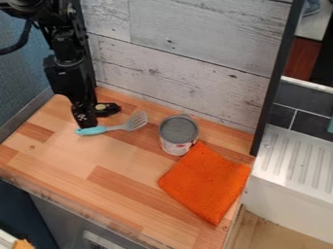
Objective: Move the orange towel to the left side of the table
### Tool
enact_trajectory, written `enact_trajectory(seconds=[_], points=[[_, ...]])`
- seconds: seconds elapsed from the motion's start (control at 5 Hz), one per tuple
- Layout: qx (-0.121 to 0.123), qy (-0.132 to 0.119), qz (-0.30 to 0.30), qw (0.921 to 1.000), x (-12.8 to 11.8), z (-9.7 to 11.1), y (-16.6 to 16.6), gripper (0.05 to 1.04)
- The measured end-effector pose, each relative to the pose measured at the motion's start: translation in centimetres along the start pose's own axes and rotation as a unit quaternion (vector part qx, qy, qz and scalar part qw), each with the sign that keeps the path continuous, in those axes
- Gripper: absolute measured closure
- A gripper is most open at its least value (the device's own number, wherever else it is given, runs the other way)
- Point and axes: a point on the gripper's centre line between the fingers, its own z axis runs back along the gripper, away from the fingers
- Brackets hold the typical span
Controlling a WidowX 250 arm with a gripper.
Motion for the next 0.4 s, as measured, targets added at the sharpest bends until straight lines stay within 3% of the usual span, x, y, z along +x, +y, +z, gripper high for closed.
enact_trajectory(seconds=[0.2, 0.4], points=[[0.014, -0.002, 0.002, 0.9999, 0.0, -0.9, 0.5, 0.082], [0.036, -0.008, -0.020, 0.9991, -1.7, -1.7, 3.0, 0.082]])
